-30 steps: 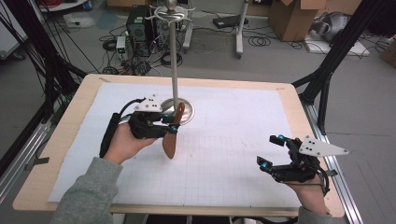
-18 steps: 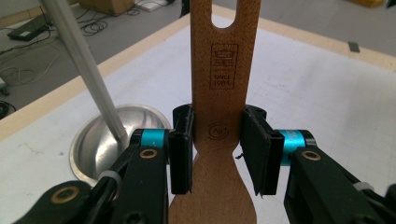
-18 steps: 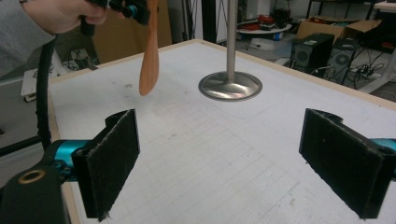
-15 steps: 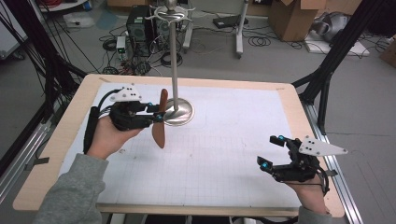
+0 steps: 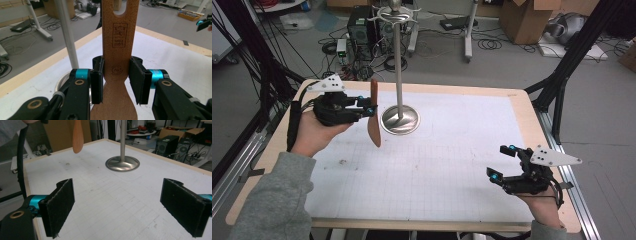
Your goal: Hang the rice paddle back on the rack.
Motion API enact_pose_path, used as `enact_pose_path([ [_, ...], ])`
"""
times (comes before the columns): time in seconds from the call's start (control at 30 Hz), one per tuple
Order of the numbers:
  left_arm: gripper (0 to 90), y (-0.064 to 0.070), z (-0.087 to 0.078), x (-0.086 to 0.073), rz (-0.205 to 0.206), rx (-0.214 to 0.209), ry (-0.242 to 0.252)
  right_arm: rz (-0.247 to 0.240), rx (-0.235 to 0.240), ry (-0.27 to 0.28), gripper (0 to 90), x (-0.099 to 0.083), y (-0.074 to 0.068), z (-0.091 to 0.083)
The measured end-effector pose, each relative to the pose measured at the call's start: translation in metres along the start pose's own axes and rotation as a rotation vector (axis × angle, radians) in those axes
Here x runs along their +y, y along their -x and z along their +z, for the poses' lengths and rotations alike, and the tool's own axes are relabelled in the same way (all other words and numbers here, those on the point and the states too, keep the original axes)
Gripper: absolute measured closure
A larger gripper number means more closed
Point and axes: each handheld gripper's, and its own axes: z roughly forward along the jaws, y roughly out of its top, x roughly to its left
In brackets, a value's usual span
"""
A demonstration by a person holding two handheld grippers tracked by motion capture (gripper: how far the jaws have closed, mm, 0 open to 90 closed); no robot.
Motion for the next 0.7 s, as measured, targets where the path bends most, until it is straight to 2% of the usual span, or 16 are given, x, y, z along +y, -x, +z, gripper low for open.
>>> enact_pose_path([
  [0.17, 65.0, -0.012, -0.007, 0.009, -0.016, 0.010, 0.022, -0.005, 0.001, -0.011, 11.0, 0.000, 0.001, 0.003],
  [0.3, 65.0, -0.020, -0.010, 0.013, -0.013, 0.026, 0.006, -0.001, -0.006, -0.010, 11.0, -0.001, 0.002, 0.002],
  [0.43, 65.0, -0.023, -0.010, 0.018, -0.009, 0.028, -0.006, 0.015, -0.015, -0.011, 11.0, -0.003, 0.005, 0.001],
  [0.7, 65.0, -0.028, -0.008, 0.031, 0.011, 0.035, -0.031, 0.010, -0.024, -0.001, 11.0, -0.003, 0.006, -0.002],
])
